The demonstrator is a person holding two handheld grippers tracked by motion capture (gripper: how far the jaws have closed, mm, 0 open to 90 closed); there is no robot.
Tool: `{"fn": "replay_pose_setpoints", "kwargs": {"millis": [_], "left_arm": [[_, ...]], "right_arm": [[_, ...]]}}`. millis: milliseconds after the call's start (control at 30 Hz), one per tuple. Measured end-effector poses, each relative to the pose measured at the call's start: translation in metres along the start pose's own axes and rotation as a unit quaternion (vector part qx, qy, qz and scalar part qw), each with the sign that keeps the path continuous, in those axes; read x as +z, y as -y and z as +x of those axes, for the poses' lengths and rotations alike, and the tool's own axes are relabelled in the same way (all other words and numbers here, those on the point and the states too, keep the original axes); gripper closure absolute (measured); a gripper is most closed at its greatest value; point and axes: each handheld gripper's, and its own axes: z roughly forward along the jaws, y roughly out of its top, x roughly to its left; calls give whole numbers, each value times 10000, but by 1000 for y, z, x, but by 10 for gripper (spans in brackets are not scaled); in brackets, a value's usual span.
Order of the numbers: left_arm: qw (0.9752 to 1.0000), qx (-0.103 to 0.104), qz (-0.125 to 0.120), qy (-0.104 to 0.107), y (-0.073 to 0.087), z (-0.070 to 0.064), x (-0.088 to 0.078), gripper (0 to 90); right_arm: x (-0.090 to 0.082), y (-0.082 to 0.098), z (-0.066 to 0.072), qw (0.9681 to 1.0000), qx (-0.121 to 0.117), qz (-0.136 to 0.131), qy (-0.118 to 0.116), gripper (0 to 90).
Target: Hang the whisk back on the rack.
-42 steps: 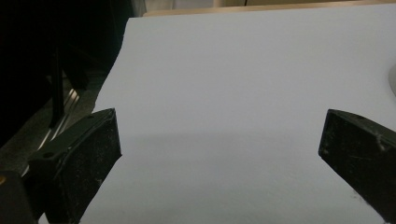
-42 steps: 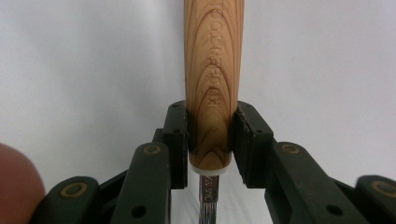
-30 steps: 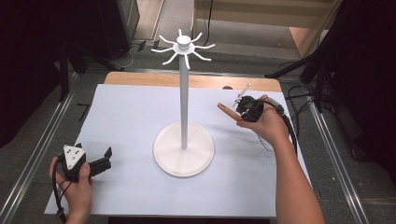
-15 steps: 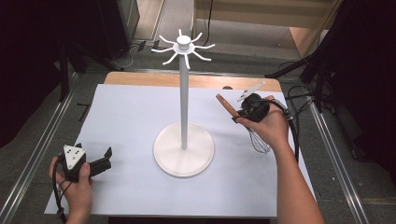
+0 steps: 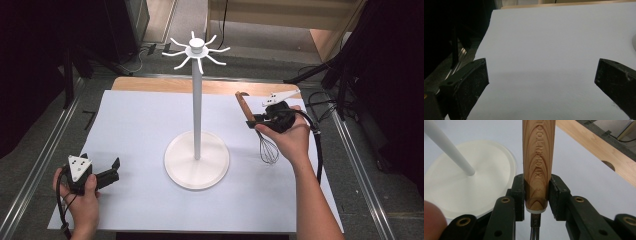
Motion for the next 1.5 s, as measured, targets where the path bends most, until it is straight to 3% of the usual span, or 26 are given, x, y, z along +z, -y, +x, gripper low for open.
{"fn": "replay_pose_setpoints", "kwargs": {"millis": [200, 433, 667, 967, 1300, 1500], "left_arm": [[10000, 0, -4, -5, 0, 0, 0, 0], [10000, -2, -6, -7, 0, 0, 0, 0], [10000, 9, -2, 2, 0, 0, 0, 0], [10000, 0, 2, 4, 0, 0, 0, 0], [10000, -2, -4, 14, 0, 0, 0, 0], [10000, 0, 1, 8, 0, 0, 0, 0]], "right_arm": [[-7, 0, 6, 9993, 56, -368, -48, 707], [-18, -3, 15, 9961, 97, -878, -43, 707], [-26, -4, 24, 9905, 129, -1368, 21, 707], [-33, -4, 33, 9824, 190, -1854, -126, 706], [-41, -7, 42, 9749, 145, -2216, -179, 706], [-46, -10, 52, 9706, 130, -2403, -70, 706]]}}
